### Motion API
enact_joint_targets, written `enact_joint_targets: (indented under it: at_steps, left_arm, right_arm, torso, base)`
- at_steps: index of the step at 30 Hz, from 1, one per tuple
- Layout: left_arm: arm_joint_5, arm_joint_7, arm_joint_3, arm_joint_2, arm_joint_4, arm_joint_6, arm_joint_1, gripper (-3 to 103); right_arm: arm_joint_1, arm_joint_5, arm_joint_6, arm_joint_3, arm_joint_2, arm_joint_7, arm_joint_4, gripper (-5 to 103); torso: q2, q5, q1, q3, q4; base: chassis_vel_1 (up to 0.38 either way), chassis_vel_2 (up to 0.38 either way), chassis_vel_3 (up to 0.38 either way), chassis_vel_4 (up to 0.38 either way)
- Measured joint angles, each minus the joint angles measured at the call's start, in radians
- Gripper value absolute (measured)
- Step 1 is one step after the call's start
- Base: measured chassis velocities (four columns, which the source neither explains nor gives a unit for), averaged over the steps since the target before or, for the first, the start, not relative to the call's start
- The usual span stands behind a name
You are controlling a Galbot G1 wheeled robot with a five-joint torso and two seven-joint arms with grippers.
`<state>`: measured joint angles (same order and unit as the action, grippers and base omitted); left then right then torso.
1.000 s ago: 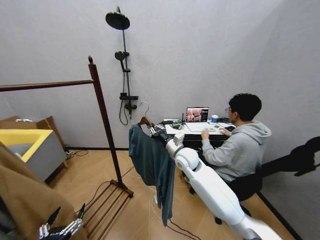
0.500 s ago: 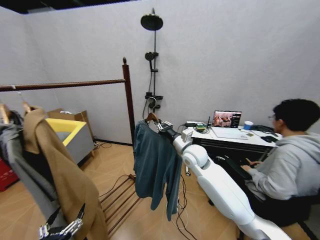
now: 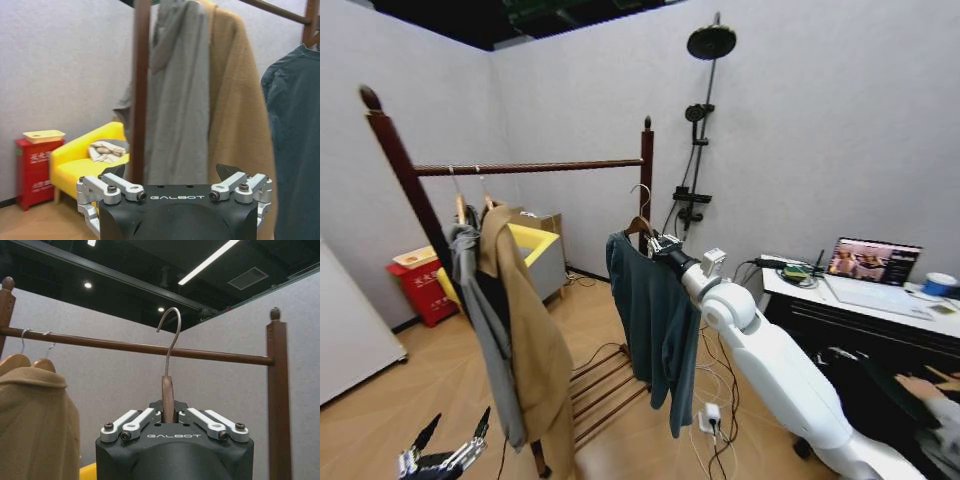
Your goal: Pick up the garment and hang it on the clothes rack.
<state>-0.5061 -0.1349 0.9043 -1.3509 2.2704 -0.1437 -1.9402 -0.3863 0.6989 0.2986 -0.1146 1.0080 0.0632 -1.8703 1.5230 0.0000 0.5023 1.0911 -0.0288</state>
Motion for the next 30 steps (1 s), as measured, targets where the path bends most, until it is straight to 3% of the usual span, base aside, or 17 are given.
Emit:
enact_joint_targets:
  at_steps: [10, 14, 18, 25, 30]
  left_arm:
    - [0.000, 0.000, 0.000, 0.000, 0.000, 0.000, 0.000, 100]
    - [0.000, 0.000, 0.000, 0.000, 0.000, 0.000, 0.000, 100]
    - [0.000, 0.000, 0.000, 0.000, 0.000, 0.000, 0.000, 100]
    - [0.000, 0.000, 0.000, 0.000, 0.000, 0.000, 0.000, 100]
    - [0.000, 0.000, 0.000, 0.000, 0.000, 0.000, 0.000, 100]
  right_arm:
    - [0.014, -0.012, 0.003, 0.015, 0.033, 0.023, 0.033, 10]
    - [-0.014, -0.020, 0.000, 0.017, 0.030, 0.025, 0.014, 10]
    - [-0.012, -0.017, 0.005, 0.014, 0.022, 0.032, -0.007, 10]
    - [0.119, 0.016, 0.019, 0.077, 0.033, 0.045, 0.009, 10]
    - [0.283, 0.032, 0.035, 0.197, 0.148, 0.061, 0.145, 10]
  torso:
    - [0.000, -0.0003, 0.000, 0.000, 0.0007]
    - [0.000, 0.0000, 0.000, 0.000, -0.0005]
    - [0.000, 0.0003, 0.001, 0.000, -0.0003]
    - [0.000, -0.0002, 0.000, 0.000, -0.0004]
    - [0.000, -0.0006, -0.001, 0.000, 0.0006]
  base:
    - [0.072, 0.132, 0.133, 0.075]
    - [-0.094, 0.122, 0.116, -0.110]
    - [-0.138, 0.110, 0.120, -0.155]
    - [-0.043, 0.038, 0.038, -0.018]
    - [0.047, -0.027, -0.018, 0.026]
